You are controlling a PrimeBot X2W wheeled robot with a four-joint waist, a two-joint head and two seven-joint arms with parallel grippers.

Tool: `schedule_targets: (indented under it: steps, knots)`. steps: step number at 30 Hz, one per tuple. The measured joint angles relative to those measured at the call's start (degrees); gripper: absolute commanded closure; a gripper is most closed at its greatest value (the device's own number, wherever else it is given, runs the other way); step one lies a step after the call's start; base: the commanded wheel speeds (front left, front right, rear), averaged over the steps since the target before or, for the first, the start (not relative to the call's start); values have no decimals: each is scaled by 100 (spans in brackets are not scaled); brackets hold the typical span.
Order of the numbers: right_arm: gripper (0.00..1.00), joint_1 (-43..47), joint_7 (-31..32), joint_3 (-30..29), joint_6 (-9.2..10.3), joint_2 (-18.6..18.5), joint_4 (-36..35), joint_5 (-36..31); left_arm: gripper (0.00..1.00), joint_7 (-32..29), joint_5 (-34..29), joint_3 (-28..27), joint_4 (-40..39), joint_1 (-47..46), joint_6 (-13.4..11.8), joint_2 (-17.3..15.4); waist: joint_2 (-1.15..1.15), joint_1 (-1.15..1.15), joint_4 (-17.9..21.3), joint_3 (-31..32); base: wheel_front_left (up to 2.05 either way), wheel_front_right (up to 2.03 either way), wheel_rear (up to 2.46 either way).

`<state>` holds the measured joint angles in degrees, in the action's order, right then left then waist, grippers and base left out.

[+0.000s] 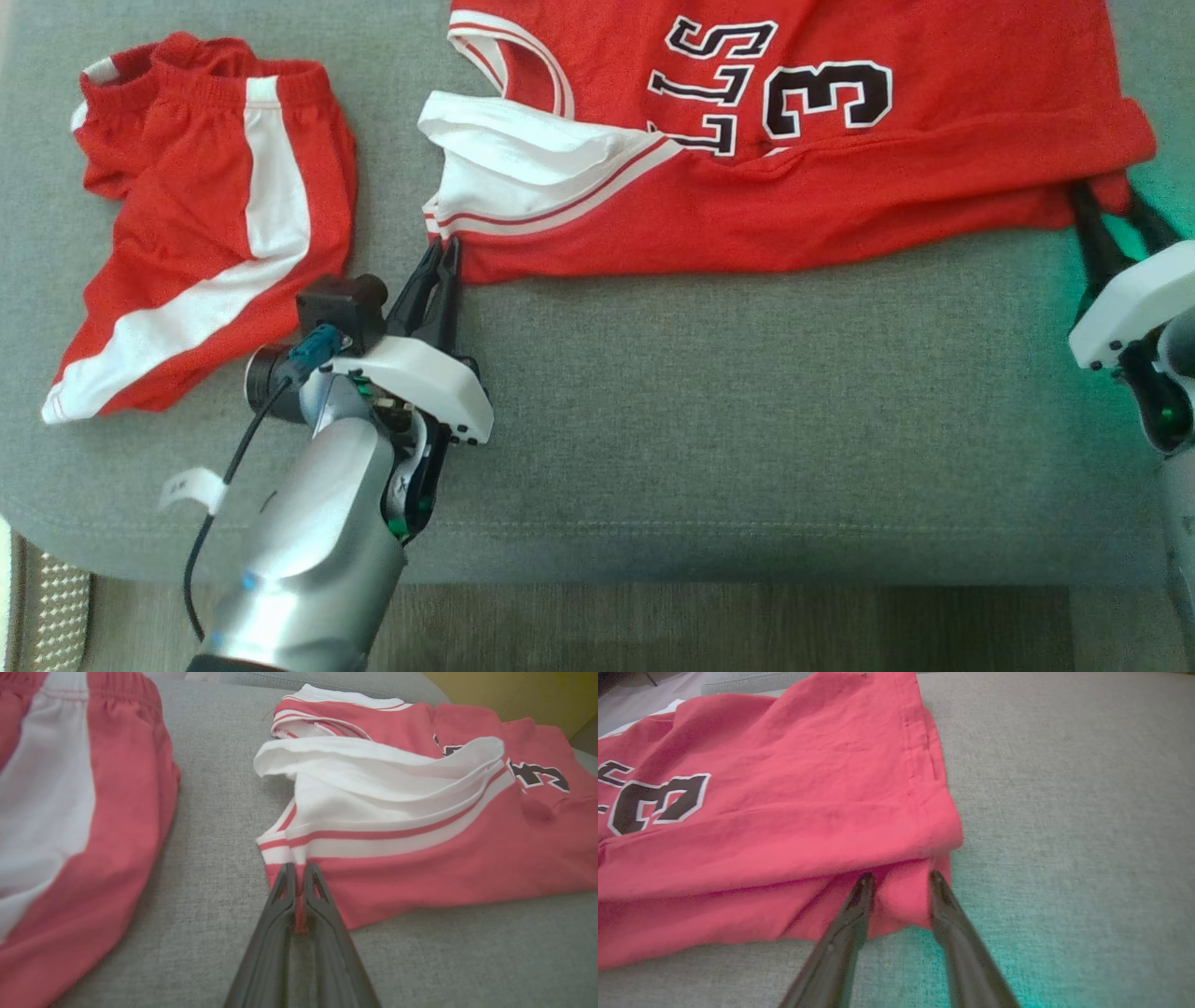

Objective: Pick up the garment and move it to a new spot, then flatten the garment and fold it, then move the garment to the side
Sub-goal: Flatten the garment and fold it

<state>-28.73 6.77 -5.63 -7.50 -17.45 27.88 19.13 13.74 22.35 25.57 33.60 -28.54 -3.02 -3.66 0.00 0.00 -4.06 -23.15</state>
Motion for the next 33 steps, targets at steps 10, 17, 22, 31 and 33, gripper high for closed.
schedule_targets:
  steps: [10,17,22,31,33]
  knots:
    - [100,452,60,-105,0,-125,-304,261,100,49,7,-76,-394,266,0,-180,0,0,148,220,0,0,0]
    - [100,1196,393,-323,-2,-259,-802,722,100,-259,421,-215,-1259,1158,67,-428,0,0,331,449,0,0,0]
    - [100,1599,543,-516,-2,-345,-1021,848,100,-742,649,-193,-2125,1811,43,-575,0,0,378,543,0,0,0]
    - [100,2169,896,-799,-1,-415,-1444,917,100,-1586,891,140,-3446,2769,-208,-695,0,0,405,633,0,0,0]
    - [100,2212,896,-883,-1,-412,-1432,916,100,-1673,907,160,-3559,2830,-238,-698,0,0,396,650,0,0,0]
